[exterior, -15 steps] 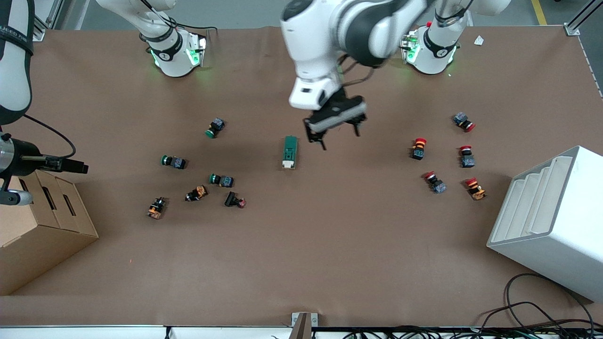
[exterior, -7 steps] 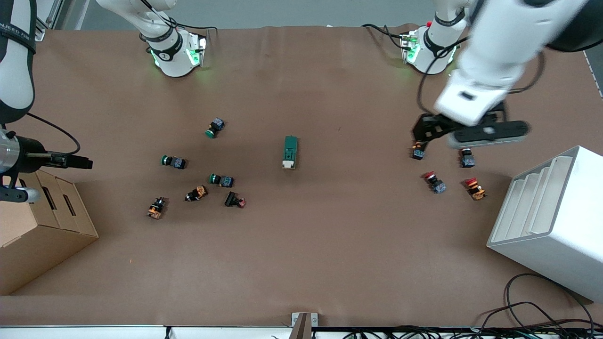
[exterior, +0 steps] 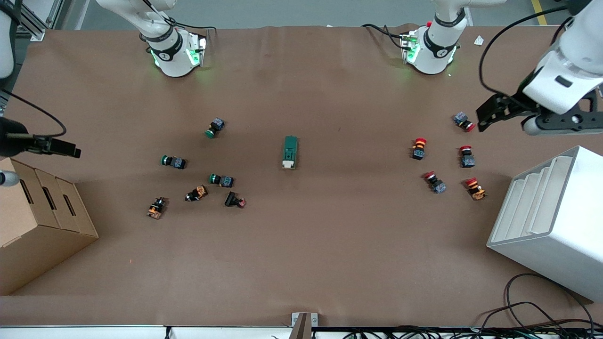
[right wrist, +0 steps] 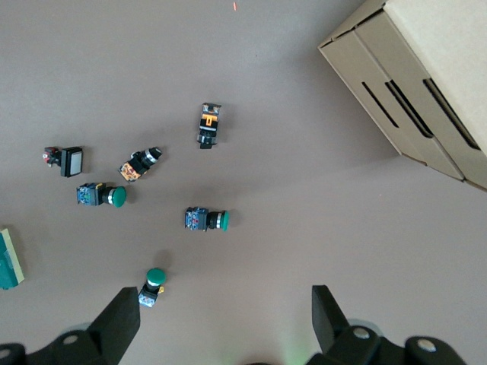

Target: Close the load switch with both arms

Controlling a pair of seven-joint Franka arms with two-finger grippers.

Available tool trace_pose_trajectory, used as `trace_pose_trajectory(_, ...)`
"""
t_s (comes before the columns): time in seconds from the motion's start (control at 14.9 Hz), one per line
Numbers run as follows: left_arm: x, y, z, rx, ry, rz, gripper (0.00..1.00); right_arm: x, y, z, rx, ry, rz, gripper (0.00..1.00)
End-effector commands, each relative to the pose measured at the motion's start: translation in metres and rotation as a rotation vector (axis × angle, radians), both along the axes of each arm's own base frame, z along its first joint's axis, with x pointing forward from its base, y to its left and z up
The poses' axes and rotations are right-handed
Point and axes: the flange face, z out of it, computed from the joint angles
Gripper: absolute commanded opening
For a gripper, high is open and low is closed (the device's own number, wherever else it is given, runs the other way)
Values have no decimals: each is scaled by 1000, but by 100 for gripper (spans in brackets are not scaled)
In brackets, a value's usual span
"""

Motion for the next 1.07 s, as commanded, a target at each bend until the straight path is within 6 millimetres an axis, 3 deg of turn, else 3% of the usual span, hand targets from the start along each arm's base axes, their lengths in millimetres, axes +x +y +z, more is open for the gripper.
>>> trace_pose_trajectory(0.0,-33,24,4,-43,24,-38,100,-30,3,14,-7,-10,9,100)
trace_pose_trajectory(0.27,-57,36,4,-60,28,-87,100,-60,4,33,-31,-29,16,100)
trace_pose_trajectory(0.47,-61,34,10,-52,19,-92,100,-81,7,43,-28,-45,20,100)
trace_pose_trajectory(1.01,-61,32,23,-46,-7,-90,100,-100,9,79,-38,-116,19,100)
